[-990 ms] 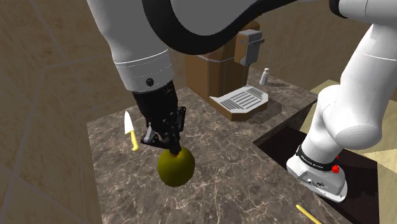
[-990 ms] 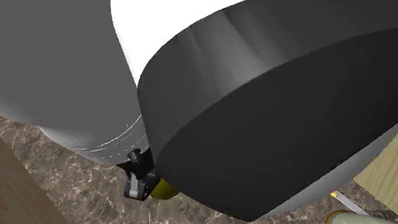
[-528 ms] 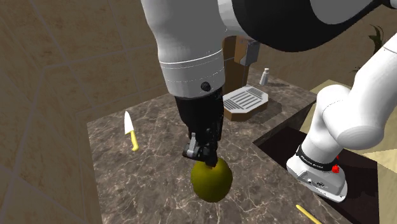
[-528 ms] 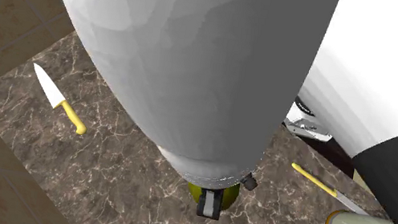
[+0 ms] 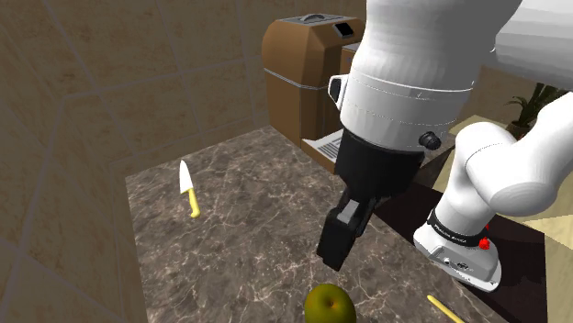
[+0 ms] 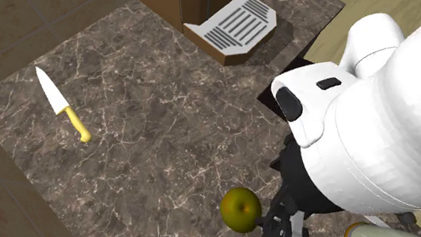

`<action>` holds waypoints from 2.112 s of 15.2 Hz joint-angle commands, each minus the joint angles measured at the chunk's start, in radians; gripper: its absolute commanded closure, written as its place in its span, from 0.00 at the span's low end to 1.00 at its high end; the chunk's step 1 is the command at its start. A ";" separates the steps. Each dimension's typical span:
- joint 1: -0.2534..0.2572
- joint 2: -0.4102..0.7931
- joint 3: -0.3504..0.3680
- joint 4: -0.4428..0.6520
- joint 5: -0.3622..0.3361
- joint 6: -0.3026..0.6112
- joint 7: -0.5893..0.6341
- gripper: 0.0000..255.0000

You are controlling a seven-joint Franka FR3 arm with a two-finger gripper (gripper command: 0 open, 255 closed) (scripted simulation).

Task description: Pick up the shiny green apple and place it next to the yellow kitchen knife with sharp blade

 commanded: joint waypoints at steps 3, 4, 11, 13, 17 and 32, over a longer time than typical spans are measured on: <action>0.001 -0.061 0.026 -0.087 0.017 0.102 0.040 0.00; 0.001 -0.058 0.032 -0.097 0.019 0.116 0.040 0.00; -0.001 -0.047 0.046 -0.122 0.025 0.153 0.039 0.00; -0.001 -0.047 0.046 -0.122 0.025 0.153 0.039 0.00; -0.001 -0.047 0.046 -0.122 0.025 0.153 0.039 1.00; -0.051 0.116 0.217 -0.163 -0.012 0.240 0.129 0.00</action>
